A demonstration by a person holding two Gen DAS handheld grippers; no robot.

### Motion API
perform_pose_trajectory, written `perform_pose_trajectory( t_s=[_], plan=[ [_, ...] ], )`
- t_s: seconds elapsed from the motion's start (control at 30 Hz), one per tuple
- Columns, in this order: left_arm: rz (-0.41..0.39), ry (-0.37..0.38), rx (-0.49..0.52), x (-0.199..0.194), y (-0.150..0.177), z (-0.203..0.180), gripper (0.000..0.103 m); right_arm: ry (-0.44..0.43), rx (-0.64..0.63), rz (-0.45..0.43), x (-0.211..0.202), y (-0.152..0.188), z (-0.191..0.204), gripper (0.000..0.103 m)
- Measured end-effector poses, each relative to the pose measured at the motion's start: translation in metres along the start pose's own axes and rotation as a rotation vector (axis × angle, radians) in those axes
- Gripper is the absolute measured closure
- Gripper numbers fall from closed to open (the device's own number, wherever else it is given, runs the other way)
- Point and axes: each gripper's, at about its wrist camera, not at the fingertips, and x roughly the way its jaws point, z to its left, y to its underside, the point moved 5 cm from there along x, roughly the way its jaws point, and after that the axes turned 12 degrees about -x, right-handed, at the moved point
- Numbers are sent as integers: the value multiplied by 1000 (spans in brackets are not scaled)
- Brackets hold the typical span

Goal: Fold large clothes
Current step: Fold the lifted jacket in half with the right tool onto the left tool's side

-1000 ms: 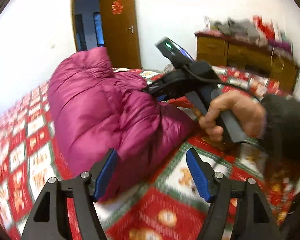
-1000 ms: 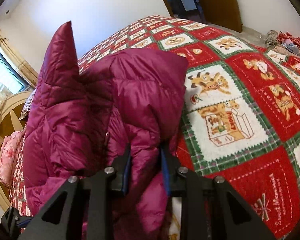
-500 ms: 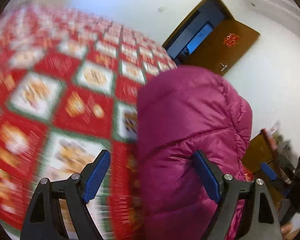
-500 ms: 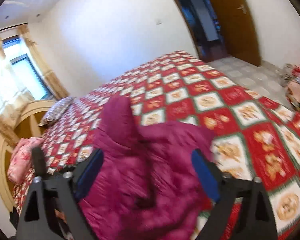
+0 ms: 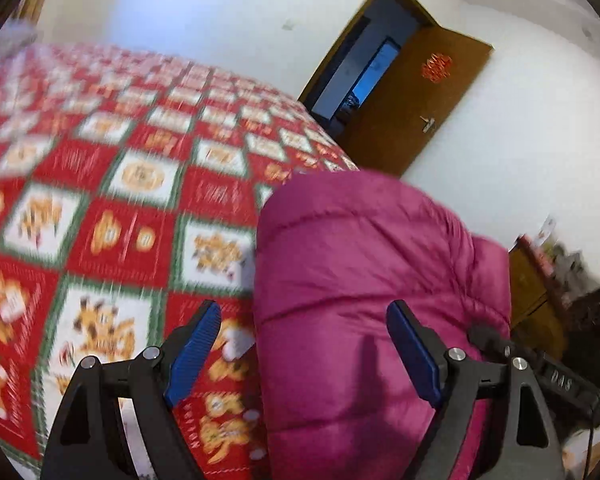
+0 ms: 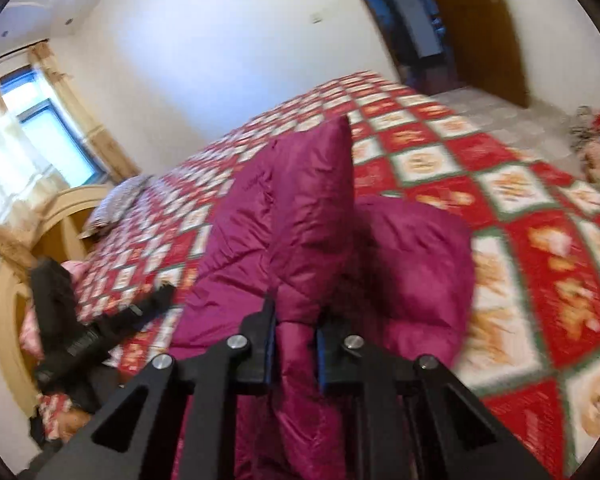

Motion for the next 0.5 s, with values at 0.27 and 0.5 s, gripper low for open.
perform_pose_trajectory(
  t_s=[0.27, 0.5],
  plan=[
    [80, -308, 385, 72, 46, -46, 15, -21, 298, 63, 17, 61, -57, 83],
    [192, -229, 157, 102, 46, 0, 3, -69, 367, 72, 24, 67, -69, 85]
  ],
)
